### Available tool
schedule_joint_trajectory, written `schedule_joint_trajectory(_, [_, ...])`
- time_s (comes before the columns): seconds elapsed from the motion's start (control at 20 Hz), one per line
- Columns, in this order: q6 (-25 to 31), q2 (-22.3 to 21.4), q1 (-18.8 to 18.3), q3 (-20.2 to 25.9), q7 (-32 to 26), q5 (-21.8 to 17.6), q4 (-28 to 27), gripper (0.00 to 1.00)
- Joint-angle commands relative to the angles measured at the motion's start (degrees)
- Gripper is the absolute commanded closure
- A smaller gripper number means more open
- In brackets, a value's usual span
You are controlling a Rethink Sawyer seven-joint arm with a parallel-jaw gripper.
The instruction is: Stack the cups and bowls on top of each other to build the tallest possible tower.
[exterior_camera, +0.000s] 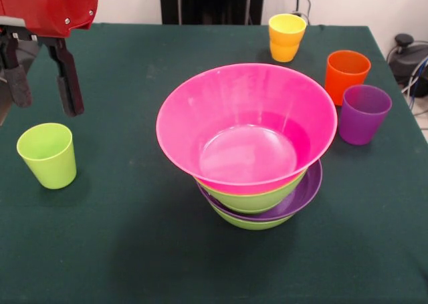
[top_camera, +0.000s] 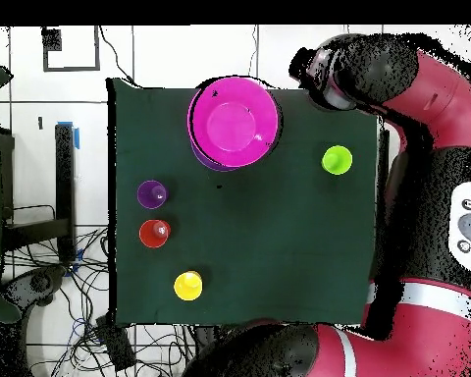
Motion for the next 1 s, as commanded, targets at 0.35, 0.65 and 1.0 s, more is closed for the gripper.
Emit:
schedule_joint_trajectory(0.35, [4.7,0.6,-0.7,6.0,-13.3,-3.5,1.9,0.00])
schedule_joint_trajectory(0.65, [4.9,1.7,-1.0,6.3,-14.1,-3.9,0.6,0.00])
schedule_joint_trajectory(1.0, [4.7,2.9,-0.9,6.5,-14.6,-4.3,-0.6,0.00])
